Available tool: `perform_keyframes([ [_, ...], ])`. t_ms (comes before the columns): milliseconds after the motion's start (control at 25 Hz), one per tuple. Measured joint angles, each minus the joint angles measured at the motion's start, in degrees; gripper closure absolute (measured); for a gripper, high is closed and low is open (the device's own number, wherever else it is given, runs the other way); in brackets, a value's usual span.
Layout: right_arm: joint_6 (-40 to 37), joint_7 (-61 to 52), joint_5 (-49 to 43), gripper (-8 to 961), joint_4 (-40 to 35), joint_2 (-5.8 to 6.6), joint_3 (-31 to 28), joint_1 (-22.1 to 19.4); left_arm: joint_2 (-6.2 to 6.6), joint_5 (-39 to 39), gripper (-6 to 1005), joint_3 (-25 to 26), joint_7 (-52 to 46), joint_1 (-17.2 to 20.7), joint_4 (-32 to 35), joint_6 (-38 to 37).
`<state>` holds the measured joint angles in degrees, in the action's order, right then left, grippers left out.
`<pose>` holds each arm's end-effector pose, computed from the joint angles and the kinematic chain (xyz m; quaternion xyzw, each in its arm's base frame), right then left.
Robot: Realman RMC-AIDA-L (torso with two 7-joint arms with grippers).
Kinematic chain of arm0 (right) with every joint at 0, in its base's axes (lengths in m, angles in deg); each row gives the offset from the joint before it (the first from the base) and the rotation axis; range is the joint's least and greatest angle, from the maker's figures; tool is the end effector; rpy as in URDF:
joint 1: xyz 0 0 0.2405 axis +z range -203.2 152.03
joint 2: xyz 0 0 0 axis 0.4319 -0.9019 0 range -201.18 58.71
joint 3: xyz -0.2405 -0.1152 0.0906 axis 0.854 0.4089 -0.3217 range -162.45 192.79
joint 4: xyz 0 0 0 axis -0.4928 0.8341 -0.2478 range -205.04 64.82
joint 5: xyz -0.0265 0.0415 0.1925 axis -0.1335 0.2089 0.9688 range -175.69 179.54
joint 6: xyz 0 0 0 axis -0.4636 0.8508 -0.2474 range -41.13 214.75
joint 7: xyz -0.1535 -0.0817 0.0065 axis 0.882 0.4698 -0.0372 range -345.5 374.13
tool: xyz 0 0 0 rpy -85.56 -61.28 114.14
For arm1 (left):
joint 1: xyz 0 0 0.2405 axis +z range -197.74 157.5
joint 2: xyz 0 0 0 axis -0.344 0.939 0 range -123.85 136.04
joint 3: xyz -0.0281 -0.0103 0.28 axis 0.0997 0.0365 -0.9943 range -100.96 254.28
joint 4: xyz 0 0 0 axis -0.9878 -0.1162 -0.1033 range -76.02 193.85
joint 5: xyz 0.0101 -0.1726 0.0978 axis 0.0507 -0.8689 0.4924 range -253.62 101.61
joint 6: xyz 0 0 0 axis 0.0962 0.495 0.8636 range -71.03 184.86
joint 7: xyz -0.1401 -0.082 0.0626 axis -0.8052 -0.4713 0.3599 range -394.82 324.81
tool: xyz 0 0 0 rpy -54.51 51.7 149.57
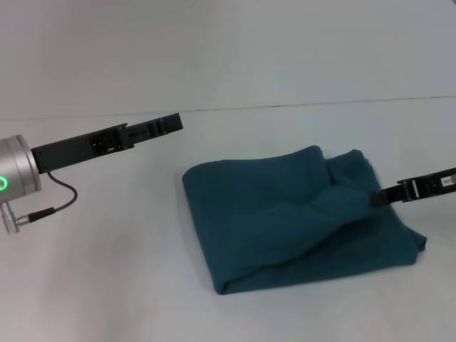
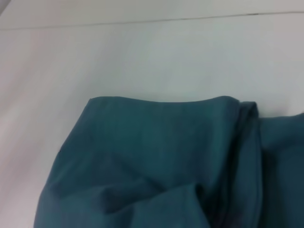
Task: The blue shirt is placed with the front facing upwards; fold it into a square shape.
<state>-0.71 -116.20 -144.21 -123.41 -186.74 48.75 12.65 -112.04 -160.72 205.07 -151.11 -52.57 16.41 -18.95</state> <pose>0.2963 0.3918 0.0275 -0.8323 0.5181 0.0437 0.1924 -0.2150 0.4010 -0.0142 -0.8184 -0.4397 -0.3485 0.1241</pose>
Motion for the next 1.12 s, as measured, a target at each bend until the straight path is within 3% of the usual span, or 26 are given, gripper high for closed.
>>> perform_keyframes([
  [120,-2.6,-0.07,0.54,839,-2.21,-0.43,-0.03,-1.1,-0.21,0.02,118,0.1,0.3,0.04,0.46,0.04],
  [320,-3.44,0.39,2.08,875,-4.45,-1.02,-0.08,-2.58,-0.42,-0.06,119,0.17,0.7,0.04,0.77,0.68],
  [560,-2.76,0.53,3.7,918,-4.44,-0.49,-0.22,-2.69,-0.52,-0.28,119,0.18,0.71,-0.08,0.77,0.52],
  [880,-2.41,-0.4,6.78,863,-2.06,1.14,-0.81,-1.92,-0.73,-0.29,120,0.18,0.71,0.13,0.76,0.15],
  [1120,-1.8,0.06,6.89,632,1.27,1.15,-0.44,-1.71,-0.98,-0.33,120,0.17,0.61,0.49,0.74,-0.48],
])
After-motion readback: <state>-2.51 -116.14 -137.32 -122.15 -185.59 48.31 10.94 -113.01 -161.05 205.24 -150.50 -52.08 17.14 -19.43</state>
